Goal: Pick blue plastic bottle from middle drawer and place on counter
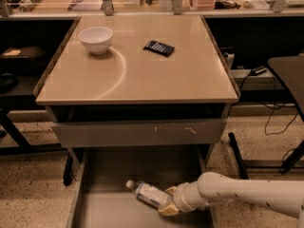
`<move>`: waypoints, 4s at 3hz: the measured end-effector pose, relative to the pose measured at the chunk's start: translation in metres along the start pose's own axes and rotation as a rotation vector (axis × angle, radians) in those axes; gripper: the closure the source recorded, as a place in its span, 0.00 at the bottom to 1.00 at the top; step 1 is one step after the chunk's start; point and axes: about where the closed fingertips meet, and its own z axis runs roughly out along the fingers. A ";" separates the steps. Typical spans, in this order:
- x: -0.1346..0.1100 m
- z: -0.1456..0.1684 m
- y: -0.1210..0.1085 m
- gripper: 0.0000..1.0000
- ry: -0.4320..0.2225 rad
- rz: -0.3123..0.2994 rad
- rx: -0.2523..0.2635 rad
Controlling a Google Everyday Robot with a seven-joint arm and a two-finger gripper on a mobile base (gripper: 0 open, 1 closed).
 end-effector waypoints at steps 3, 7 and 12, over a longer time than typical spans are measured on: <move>-0.090 -0.182 0.029 1.00 -0.046 -0.310 0.168; -0.106 -0.294 0.044 1.00 0.001 -0.378 0.336; -0.298 -0.445 0.022 1.00 -0.009 -0.740 0.482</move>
Offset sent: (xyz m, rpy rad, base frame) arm -0.0213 -0.0524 0.2543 -0.0508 -0.4048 0.1462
